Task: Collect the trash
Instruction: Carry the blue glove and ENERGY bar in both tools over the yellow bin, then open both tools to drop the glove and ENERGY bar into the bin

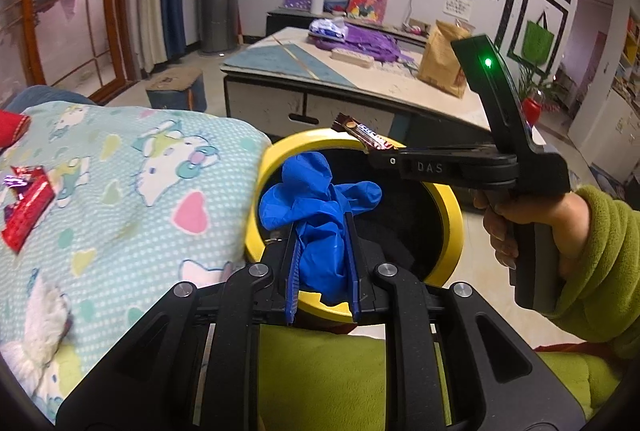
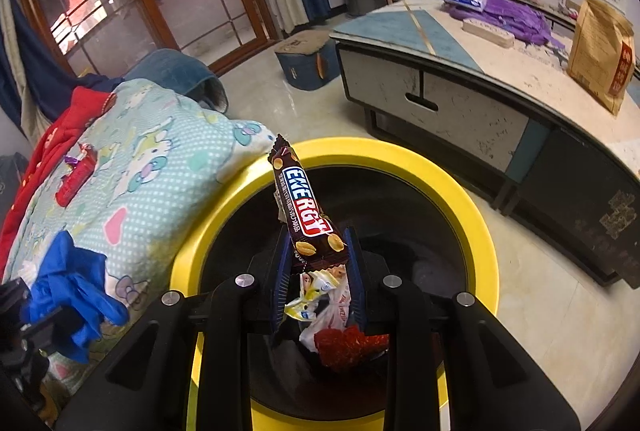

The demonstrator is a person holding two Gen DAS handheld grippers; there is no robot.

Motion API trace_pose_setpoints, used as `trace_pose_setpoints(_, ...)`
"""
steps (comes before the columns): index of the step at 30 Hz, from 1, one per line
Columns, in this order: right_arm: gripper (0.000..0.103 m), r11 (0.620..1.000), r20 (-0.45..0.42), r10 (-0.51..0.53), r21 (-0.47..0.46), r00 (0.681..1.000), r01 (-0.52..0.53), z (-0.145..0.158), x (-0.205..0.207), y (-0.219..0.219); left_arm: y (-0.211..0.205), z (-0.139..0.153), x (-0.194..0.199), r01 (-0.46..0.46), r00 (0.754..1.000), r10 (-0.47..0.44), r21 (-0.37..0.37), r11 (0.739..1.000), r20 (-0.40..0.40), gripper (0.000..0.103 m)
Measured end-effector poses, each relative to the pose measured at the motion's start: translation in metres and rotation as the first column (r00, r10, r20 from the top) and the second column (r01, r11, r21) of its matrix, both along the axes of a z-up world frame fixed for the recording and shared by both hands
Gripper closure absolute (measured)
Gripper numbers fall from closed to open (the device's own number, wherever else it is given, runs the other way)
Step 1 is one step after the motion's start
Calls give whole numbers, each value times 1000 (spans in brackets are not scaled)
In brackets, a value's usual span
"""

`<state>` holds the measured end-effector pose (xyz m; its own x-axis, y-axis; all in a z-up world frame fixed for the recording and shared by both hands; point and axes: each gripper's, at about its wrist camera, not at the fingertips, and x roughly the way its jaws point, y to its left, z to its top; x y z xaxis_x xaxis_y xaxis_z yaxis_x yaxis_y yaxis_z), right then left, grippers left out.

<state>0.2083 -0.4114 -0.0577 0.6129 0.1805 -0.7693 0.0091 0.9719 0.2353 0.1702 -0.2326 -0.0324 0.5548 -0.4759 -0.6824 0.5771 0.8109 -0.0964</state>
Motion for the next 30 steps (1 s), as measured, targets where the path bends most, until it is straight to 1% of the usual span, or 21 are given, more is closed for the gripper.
trace_pose_setpoints(6,78,999,-28,-32,23,999,33,-9,3,-11,-20,-12,12,27,999,-27,27,999,-24,90)
trace_pose_setpoints(8,77,998,-34,-48,33,998,49,-11,4,-15,-25,-16,16,33,999,-32,24,999,-43,90)
trace_pose_setpoints(12,76,994,-42,-86,63,995,89,-13,4,-24,-30,-25,21,34,998,-32,41,999,-51,89)
trace_pose_setpoints(13,74,993,-43,-95,73,995,98,-12,4,-26,-29,-26,24,32,998,-30,39,999,-54,88)
trace_pose_setpoints(14,72,991,-44,-104,82,994,107,-12,4,-29,-29,-27,24,31,998,-29,36,999,-58,82)
trace_pose_setpoints(15,68,989,-44,-113,87,993,116,-11,4,-32,-28,-27,25,30,998,-28,32,999,-60,70)
trace_pose_setpoints(16,61,986,-39,-131,95,991,134,-10,3,-35,-27,-27,25,22,998,-20,31,999,-56,62)
trace_pose_setpoints(17,57,985,-33,-140,102,990,142,-9,2,-36,-23,-26,25,5,998,-3,25,1000,-57,45)
trace_pose_setpoints(18,52,982,-24,-151,107,988,152,-7,1,-38,-22,-25,25,-1,998,3,21,1000,-58,39)
trace_pose_setpoints(19,51,982,-18,-154,108,988,155,-5,1,-39,-16,-23,27,-16,998,16,6,1000,-63,38)
trace_pose_setpoints(20,50,982,-11,-156,109,988,157,-3,1,-39,-12,-20,28,-26,998,26,-3,1000,-65,33)
trace_pose_setpoints(21,49,981,-6,-157,111,988,157,-2,1,-38,-9,-18,28,-36,997,35,-9,999,-64,24)
trace_pose_setpoints(22,47,982,0,-155,111,988,154,1,0,-37,0,-13,29,-61,997,59,-24,998,-57,19)
trace_pose_setpoints(23,47,983,7,-151,109,989,149,3,0,-35,4,-10,30,-71,996,69,-35,997,-55,14)
trace_pose_setpoints(26,44,987,30,-133,99,991,130,8,-2,-29,18,1,31,-115,993,111,-71,991,-47,11)
trace_pose_setpoints(30,40,992,91,-96,91,991,88,22,-6,-17,39,19,28,-181,983,183,-95,979,3,11)
